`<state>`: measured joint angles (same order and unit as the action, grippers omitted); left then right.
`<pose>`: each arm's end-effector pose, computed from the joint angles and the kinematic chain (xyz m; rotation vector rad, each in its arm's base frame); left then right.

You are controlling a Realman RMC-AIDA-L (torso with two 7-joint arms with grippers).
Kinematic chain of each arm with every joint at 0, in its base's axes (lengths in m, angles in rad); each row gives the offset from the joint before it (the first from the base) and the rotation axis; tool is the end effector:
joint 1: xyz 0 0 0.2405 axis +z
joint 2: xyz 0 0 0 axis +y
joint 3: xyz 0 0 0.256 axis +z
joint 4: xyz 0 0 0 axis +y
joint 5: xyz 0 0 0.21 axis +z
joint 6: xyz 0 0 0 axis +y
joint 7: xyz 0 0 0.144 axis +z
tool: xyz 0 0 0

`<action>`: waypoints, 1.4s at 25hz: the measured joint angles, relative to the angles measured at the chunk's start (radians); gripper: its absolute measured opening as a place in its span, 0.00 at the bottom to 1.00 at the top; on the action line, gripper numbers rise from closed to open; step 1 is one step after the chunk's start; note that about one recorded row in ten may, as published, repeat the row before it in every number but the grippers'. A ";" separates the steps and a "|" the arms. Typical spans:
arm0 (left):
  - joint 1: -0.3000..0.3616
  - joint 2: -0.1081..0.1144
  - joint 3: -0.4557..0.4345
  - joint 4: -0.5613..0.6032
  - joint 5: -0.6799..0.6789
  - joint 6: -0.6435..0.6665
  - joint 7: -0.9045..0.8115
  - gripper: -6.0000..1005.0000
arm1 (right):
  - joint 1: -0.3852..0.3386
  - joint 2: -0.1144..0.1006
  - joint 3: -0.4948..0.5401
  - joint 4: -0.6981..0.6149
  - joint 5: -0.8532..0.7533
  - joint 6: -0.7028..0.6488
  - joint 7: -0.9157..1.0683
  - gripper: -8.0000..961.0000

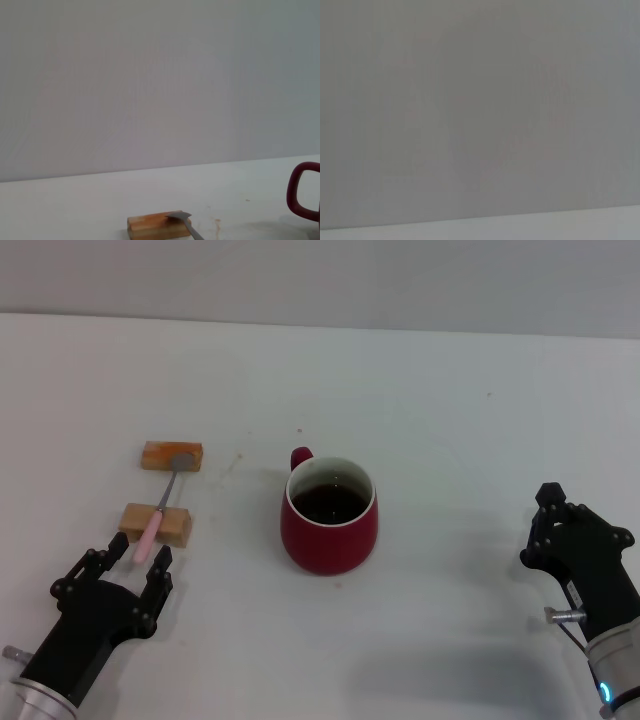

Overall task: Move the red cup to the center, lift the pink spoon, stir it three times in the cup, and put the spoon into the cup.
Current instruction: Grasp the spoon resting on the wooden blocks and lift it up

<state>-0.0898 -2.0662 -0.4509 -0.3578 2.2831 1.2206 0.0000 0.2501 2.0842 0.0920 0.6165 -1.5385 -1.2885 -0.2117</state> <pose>-0.3422 0.1993 -0.0802 -1.8637 -0.5849 -0.6089 0.2924 0.2301 -0.0979 -1.6233 0.7471 0.7108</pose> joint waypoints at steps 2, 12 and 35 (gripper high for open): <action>0.000 0.000 0.000 0.001 0.000 0.000 -0.006 0.52 | 0.000 0.000 0.000 0.000 0.000 0.000 0.000 0.01; -0.007 0.000 0.000 0.011 0.001 -0.003 -0.022 0.51 | 0.000 0.001 0.000 0.000 0.000 0.000 0.000 0.01; -0.028 -0.002 -0.008 0.032 -0.004 -0.001 -0.013 0.23 | 0.005 -0.003 0.007 -0.002 0.000 0.000 0.000 0.01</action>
<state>-0.1182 -2.0682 -0.4585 -0.3262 2.2788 1.2200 -0.0134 0.2555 2.0816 0.0987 0.6150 -1.5385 -1.2885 -0.2117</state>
